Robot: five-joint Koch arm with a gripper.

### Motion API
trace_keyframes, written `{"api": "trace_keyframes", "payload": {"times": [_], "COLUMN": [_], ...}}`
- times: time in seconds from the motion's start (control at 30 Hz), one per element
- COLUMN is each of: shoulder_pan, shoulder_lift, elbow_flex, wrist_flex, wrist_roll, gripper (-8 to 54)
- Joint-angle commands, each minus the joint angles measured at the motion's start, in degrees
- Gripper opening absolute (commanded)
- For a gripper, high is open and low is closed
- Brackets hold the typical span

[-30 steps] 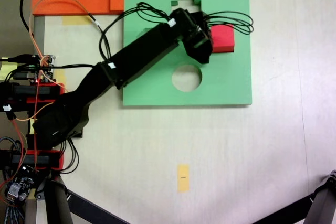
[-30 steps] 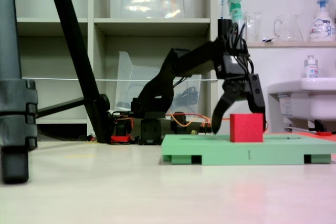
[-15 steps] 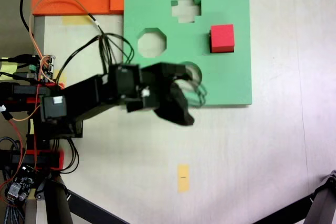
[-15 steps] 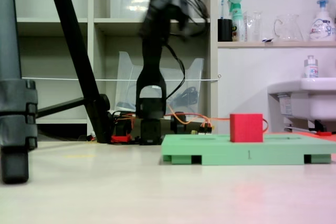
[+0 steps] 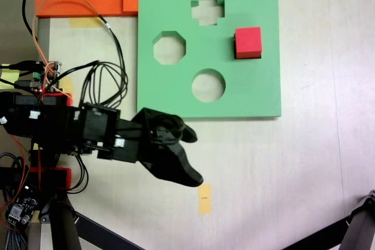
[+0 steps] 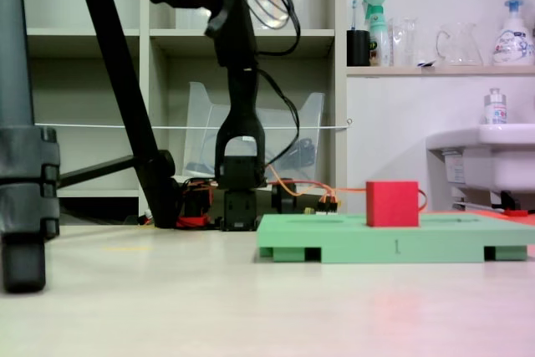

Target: Put the square block into the corresponding hole

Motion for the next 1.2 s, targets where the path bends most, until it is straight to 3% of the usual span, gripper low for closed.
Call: {"api": "trace_keyframes", "payload": {"times": [0.0, 0.13, 0.23, 0.3, 0.67, 0.83, 1.17], "shoulder_pan": [0.5, 2.5, 3.1, 3.1, 1.6, 0.6, 0.4], "shoulder_lift": [12.3, 22.9, 32.2, 32.9, 33.7, 33.7, 33.2], "elbow_flex": [15.1, 39.5, 74.6, 90.2, 119.8, 120.3, 120.3], "wrist_flex": [-25.6, -41.6, -89.8, -105.6, -100.5, -86.1, -86.9], "wrist_roll": [-6.1, -13.7, -24.2, -31.6, -50.6, -50.9, -50.6], "gripper": [41.6, 41.3, 32.3, 32.1, 33.7, 34.3, 34.3]}}
